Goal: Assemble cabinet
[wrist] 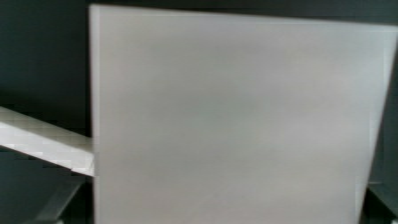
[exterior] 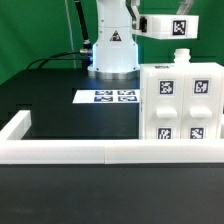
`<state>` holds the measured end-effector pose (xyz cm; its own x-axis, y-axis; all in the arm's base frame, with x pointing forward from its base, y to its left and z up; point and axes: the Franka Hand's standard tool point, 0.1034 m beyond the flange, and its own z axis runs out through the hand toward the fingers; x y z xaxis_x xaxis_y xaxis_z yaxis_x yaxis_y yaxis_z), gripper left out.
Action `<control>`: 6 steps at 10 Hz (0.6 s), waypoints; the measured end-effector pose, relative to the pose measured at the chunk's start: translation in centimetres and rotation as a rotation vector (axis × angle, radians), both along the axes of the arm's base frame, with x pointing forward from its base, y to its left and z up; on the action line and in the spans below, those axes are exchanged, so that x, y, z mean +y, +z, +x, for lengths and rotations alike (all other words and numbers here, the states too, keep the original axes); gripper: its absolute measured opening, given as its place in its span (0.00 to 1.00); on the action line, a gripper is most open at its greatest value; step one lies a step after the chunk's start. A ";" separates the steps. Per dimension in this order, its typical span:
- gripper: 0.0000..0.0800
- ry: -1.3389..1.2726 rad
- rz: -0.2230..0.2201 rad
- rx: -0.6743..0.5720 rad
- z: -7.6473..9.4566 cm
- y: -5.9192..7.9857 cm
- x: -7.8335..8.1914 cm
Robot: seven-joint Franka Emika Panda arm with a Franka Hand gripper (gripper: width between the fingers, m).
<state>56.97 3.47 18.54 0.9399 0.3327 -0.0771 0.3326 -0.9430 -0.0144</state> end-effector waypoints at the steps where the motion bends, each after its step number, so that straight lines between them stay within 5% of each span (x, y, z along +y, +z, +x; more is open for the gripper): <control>1: 0.70 0.007 0.003 0.001 0.5 -0.1 0.6; 4: 0.70 0.017 0.003 -0.008 2.7 -0.9 1.8; 6: 0.70 0.017 0.004 0.000 2.6 -1.6 2.6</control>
Offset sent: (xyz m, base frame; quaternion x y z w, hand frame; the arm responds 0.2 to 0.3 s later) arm 0.0294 0.0209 -0.0072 0.0133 -0.0115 0.0138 0.9997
